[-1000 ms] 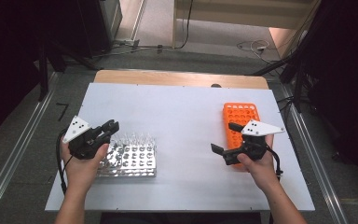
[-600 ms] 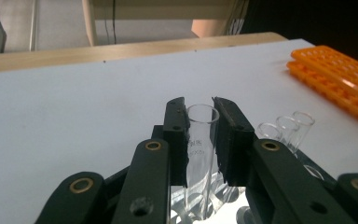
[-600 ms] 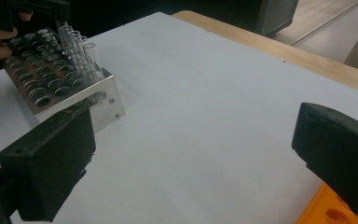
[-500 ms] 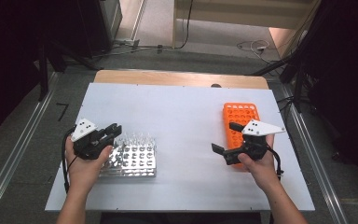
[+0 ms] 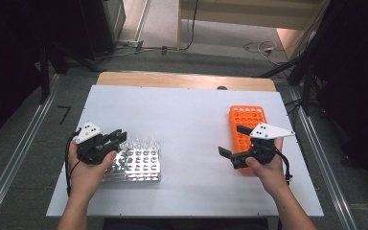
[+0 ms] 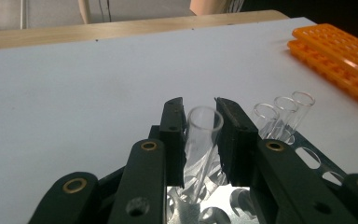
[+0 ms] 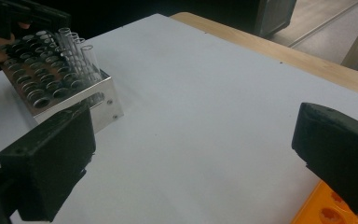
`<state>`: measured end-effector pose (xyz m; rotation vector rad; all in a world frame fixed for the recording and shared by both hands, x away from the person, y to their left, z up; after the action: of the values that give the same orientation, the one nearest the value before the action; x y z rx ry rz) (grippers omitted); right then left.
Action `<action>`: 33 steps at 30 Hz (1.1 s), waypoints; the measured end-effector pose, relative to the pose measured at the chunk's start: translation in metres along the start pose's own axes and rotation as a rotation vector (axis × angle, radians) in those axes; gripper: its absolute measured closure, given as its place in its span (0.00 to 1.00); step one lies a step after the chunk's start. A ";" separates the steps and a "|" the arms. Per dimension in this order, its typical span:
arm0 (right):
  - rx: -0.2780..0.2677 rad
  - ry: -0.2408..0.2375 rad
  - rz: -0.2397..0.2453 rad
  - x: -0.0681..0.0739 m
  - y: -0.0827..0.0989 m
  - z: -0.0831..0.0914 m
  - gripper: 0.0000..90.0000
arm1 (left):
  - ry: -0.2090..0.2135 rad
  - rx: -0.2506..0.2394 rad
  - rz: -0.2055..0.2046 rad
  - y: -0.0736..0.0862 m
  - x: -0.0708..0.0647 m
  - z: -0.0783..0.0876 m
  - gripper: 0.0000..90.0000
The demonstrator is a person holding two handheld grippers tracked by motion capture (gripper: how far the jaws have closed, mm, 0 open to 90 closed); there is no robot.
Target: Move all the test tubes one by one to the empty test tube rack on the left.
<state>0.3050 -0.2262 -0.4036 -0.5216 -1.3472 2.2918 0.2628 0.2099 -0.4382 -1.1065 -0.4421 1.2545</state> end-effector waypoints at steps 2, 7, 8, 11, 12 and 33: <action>0.000 0.002 -0.003 0.000 0.000 0.000 0.00 | 0.003 -0.002 0.001 0.000 0.000 0.000 0.81; 0.003 0.002 -0.004 -0.001 0.001 0.000 0.00 | 0.001 -0.011 0.006 -0.001 0.000 0.001 0.79; 0.004 0.002 -0.005 -0.001 0.001 0.000 0.00 | 0.005 -0.015 0.009 -0.001 0.000 0.002 0.78; -0.001 0.003 -0.003 -0.001 0.001 0.001 0.00 | 0.030 -0.045 0.014 -0.003 -0.001 0.005 0.71; -0.002 0.003 0.000 -0.001 0.001 0.001 0.00 | 0.043 -0.057 0.015 -0.004 -0.001 0.007 0.68; -0.008 0.055 -0.028 -0.010 0.021 0.021 0.00 | 0.238 -0.165 -0.065 -0.001 -0.015 0.023 0.00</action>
<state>0.2992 -0.2560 -0.4117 -0.5609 -1.3298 2.2337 0.2402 0.2061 -0.4227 -1.3529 -0.4027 1.0283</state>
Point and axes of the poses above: each handheld gripper's, and its own axes: z roughly backward along the jaws, y roughly out of its underside, x roughly to its left, the point moved 1 cm from there along -z, roughly forward along the jaws, and after that the axes turned 9 degrees about z, right-handed, at the moved point
